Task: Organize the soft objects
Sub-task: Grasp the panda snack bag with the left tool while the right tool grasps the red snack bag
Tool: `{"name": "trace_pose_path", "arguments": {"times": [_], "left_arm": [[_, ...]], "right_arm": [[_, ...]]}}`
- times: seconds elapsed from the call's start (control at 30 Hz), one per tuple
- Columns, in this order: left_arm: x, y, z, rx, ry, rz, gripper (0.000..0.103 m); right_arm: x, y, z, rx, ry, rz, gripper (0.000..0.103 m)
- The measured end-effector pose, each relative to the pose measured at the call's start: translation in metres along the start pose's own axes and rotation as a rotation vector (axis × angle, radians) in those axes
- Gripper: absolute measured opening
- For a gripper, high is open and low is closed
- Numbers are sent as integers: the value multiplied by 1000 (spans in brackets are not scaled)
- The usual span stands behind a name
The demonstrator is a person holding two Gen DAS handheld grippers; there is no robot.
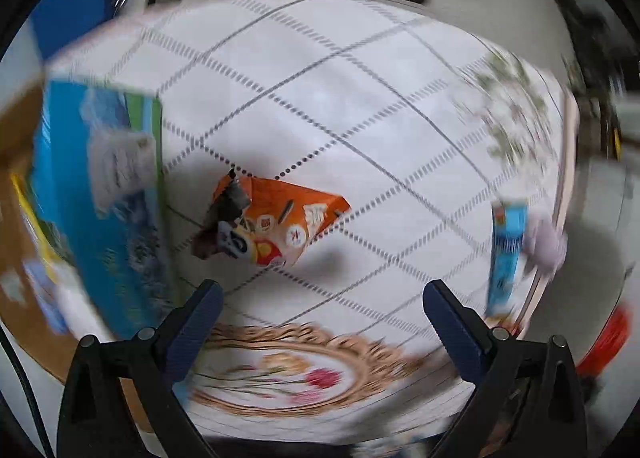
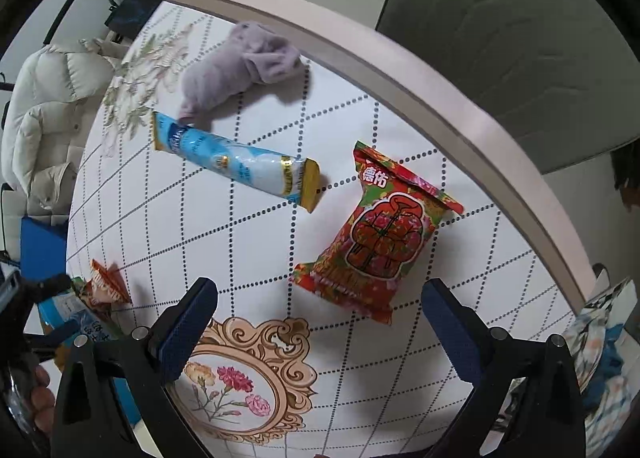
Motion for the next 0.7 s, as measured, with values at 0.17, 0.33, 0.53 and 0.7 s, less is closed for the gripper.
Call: {"name": "trace_pose_path", "arguments": {"times": [0.17,0.33,0.53,0.7], "left_arm": [[-10,-10,32,-75,60,-201,102],[-17,-23,52,-89,49,-292,102],[-14,-31,54,-51,28,-294,49],[-1,-34,51,20,-31,-156,43]], "right_arm": [[7,-7,16,-8,-3,37,103],[14,-13,26,-17,-9,72,103],[23,-19,49,-57,-14,128,103],[33,-18,60,-64,75,111,81]]}}
Point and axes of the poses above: each gripper's, at about its wrist camera, not at the fingertips, and z roughly the way its jaws point, x to its right, y to its underside, the point moved 7 cm from there along z, roughly the way its jaws point, and after that the axes turned 11 degrees about -y, right-handed, at the moved point
